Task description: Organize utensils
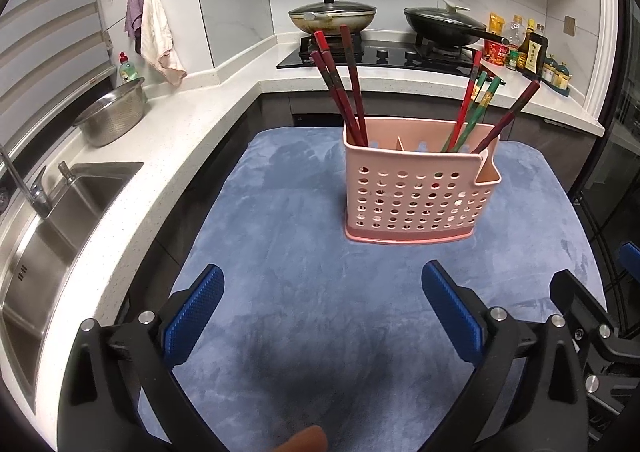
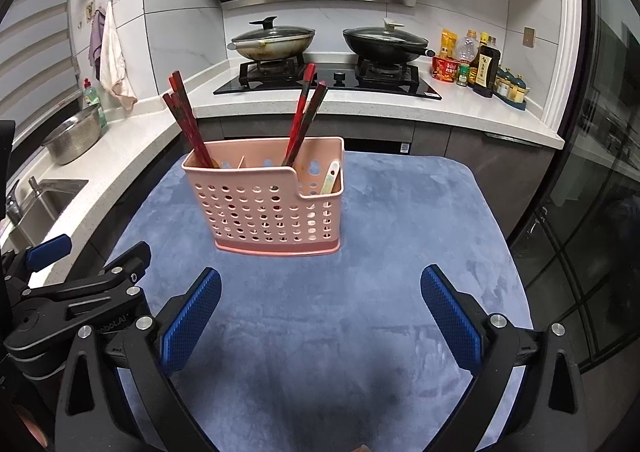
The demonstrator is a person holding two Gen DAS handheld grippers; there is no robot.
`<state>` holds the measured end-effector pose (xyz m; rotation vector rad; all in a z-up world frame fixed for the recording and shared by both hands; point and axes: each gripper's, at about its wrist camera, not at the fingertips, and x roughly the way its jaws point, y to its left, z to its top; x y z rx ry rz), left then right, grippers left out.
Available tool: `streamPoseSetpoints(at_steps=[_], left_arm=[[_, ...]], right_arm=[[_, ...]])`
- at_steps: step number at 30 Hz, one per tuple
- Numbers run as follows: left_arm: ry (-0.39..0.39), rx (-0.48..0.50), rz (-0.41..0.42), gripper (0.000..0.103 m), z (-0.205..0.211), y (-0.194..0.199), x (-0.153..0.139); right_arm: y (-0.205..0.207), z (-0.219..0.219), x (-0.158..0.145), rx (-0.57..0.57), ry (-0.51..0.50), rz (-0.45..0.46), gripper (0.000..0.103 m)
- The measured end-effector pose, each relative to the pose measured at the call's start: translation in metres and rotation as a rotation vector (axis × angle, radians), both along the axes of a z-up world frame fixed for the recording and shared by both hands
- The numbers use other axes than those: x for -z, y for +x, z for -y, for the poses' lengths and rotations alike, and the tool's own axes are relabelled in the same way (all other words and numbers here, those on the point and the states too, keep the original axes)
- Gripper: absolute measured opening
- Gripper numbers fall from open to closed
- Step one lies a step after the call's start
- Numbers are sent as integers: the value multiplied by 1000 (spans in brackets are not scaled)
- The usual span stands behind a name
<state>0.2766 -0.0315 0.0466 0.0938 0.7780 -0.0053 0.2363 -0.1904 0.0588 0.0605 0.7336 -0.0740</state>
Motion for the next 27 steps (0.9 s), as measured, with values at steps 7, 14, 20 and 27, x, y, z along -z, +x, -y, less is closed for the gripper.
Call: streamPoseSetpoints(at_steps=[7, 14, 20, 27], left_arm=[[-3, -4, -2, 95, -1, -1, 4], [-11, -10, -14, 95, -2, -1, 9], [-6, -5, -16, 95, -1, 0, 10], [-7, -6, -16, 95, -2, 0, 11]], right_arm=[[0, -2, 7, 6, -17, -10, 96], [0, -2, 10, 8, -20, -19, 96], [0, -1, 12, 11, -22, -22, 96], [0, 1, 14, 14, -26, -28, 96]])
